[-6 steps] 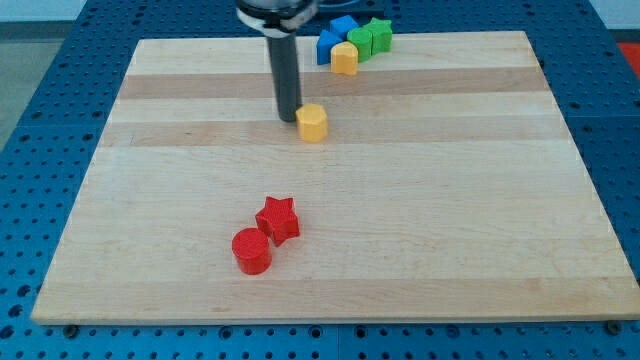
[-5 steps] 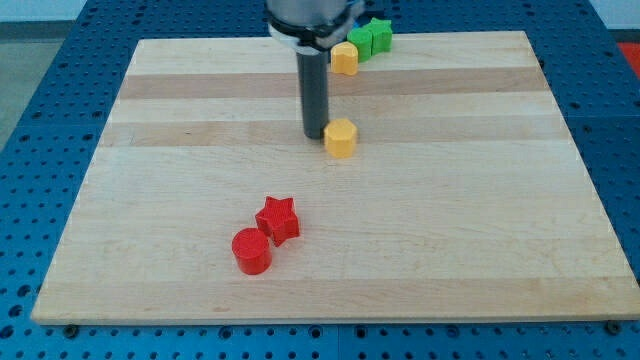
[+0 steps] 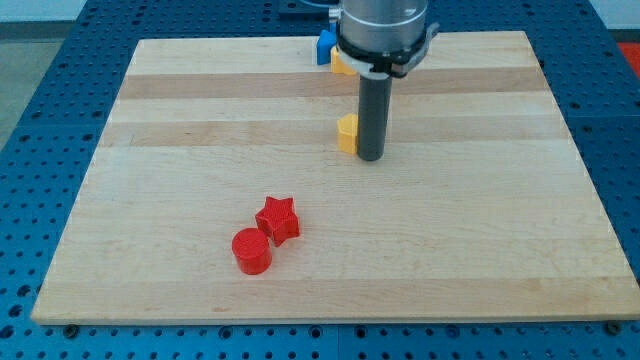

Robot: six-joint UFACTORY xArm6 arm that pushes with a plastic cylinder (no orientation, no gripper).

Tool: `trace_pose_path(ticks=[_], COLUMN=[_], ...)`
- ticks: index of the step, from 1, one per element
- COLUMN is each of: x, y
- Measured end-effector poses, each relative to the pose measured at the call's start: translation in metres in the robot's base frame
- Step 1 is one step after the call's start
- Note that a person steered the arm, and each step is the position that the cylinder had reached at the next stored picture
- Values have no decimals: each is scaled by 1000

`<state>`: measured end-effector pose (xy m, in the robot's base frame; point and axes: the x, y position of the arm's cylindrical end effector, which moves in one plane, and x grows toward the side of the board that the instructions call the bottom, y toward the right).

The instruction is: Move the yellow hexagon towards the yellow heart

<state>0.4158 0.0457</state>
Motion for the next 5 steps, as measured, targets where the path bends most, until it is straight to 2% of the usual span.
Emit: trace_pose_path(ticks=[2, 4, 5], x=[-7, -65, -60], y=[-43, -24, -34])
